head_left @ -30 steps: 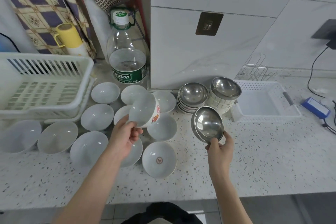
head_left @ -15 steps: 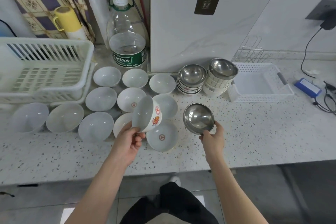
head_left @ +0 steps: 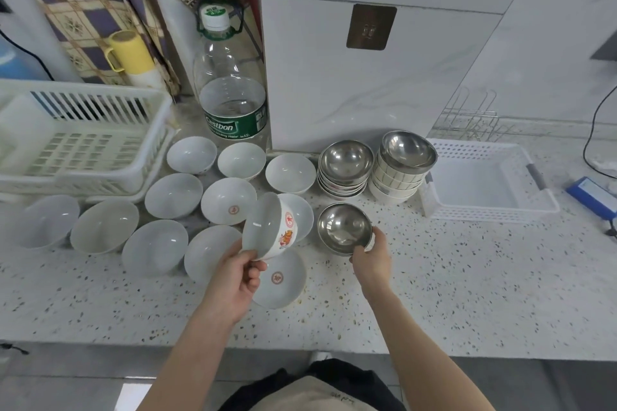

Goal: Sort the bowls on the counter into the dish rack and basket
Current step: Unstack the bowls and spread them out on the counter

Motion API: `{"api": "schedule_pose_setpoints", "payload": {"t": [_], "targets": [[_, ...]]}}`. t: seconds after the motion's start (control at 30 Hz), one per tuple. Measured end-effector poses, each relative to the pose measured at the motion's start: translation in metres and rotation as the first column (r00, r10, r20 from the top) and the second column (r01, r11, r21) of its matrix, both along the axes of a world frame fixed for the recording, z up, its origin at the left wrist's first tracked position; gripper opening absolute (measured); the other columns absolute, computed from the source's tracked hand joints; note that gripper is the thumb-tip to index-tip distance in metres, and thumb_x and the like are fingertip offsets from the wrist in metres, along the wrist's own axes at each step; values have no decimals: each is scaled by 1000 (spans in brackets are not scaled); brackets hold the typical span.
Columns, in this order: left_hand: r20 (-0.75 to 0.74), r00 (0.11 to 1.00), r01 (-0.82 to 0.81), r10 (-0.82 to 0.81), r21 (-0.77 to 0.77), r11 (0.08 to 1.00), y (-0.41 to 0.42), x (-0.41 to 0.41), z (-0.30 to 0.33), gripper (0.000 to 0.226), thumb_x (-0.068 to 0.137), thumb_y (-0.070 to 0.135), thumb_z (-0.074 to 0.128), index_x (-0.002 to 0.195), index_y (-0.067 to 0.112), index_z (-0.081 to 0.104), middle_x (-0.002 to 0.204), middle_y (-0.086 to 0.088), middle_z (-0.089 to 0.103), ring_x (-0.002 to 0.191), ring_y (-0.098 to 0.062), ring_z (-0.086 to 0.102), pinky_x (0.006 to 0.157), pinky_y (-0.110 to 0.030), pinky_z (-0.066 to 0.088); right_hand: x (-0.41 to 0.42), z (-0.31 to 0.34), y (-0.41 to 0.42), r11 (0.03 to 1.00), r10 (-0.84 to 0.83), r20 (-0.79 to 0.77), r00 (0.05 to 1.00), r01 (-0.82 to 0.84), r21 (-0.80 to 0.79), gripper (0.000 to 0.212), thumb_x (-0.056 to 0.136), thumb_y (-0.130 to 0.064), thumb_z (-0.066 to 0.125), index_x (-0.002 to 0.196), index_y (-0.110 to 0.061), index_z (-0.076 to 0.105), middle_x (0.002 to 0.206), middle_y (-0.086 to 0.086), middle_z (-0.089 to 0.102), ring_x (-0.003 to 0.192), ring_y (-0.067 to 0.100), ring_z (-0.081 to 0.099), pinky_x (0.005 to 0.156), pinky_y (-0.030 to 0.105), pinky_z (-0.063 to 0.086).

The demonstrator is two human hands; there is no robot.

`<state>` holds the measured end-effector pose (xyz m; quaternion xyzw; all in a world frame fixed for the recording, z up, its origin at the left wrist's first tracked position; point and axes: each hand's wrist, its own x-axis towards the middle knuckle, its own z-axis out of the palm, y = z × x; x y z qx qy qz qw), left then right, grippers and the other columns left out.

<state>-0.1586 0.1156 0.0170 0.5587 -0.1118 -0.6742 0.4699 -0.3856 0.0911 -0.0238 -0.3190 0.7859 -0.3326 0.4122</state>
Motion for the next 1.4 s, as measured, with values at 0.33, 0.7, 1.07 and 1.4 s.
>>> {"api": "schedule_pose_setpoints", "payload": {"t": [0.33, 0.7, 1.07, 1.4], "targets": [[70, 997, 26, -26, -3, 1000, 3, -11, -3, 25, 97, 0, 46, 106, 15, 65, 50, -6, 58, 35, -4, 44, 34, -13, 36, -5, -6, -13, 998, 57, -16, 998, -57, 9, 56, 94, -10, 42, 146, -27, 31, 82, 0, 62, 58, 15, 57, 47, 27, 43], [275, 947, 191, -167, -62, 980, 10, -19, -1, 39, 94, -1, 47, 121, 21, 62, 55, -13, 62, 40, -10, 46, 38, -20, 36, -8, -5, 1, 1000, -7, 42, 999, 8, -22, 52, 99, -33, 42, 149, -24, 30, 89, 3, 70, 69, 7, 61, 54, 24, 41], [539, 717, 560, -442, -67, 826, 14, -64, -4, 56, 96, 4, 44, 140, 39, 43, 52, -10, 65, 45, -18, 60, 40, -26, 44, -38, 24, 55, 972, 152, 330, 932, -81, -220, 29, 100, -33, 48, 94, -18, 72, 57, 10, 62, 39, 4, 39, 40, 15, 32], [734, 459, 713, -500, 32, 701, 24, -82, -20, 48, 99, 18, 47, 145, 30, 39, 60, 3, 70, 48, -8, 65, 43, -22, 50, -45, -1, 73, 942, 323, 5, 946, -321, -96, 30, 88, -10, 54, 114, -24, 61, 49, -1, 53, 44, 9, 42, 42, 20, 36]]}}
